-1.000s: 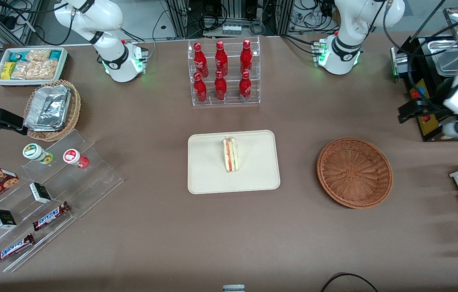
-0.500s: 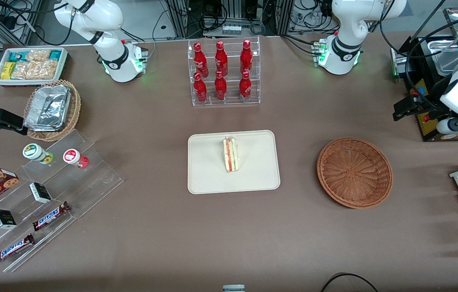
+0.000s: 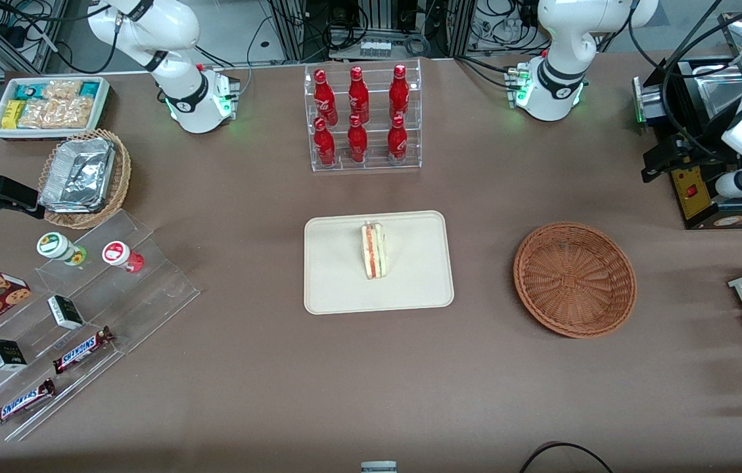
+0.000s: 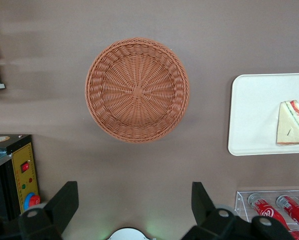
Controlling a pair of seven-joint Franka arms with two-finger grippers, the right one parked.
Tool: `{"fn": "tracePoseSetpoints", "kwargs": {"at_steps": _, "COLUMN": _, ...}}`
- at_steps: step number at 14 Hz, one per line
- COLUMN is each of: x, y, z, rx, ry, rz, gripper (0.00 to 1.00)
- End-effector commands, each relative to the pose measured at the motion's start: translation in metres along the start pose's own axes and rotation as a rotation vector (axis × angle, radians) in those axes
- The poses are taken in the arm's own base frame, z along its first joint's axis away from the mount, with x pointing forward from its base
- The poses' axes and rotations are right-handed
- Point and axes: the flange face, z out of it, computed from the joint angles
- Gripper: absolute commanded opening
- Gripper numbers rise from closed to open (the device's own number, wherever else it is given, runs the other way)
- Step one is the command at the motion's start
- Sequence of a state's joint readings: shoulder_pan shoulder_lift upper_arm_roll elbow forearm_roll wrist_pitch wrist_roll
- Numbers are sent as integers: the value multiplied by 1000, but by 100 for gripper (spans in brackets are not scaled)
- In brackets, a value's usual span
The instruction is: Place sandwich from basket to tray
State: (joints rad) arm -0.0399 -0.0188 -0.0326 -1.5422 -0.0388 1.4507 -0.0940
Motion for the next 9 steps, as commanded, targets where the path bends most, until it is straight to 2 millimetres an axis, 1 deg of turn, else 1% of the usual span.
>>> {"fn": "tracePoseSetpoints", "kwargs": {"at_steps": 1, "x": -9, "y": -3, "z": -2, "rx": 8, "ry": -2, "rz": 11, "gripper": 100}}
{"fn": "tracePoseSetpoints", "kwargs": {"at_steps": 3, "x": -5, "y": -1, "z": 1, "rx": 46, "ry": -2, "rz": 22, "gripper": 100}}
{"fn": "tracePoseSetpoints", "kwargs": {"at_steps": 6, "x": -5, "y": -3, "z": 0, "rx": 85, "ry": 2, "rz": 23, "gripper": 100}}
{"fn": "tracePoseSetpoints", "kwargs": {"at_steps": 8, "x": -6, "y": -1, "z": -9, "rx": 76, "ry": 18, "rz": 26, "gripper": 100}}
{"fn": "tracePoseSetpoints", "kwargs": {"at_steps": 9, "x": -6, "y": -1, "z": -9, "rx": 71, "ry": 17, "rz": 22, "gripper": 100}}
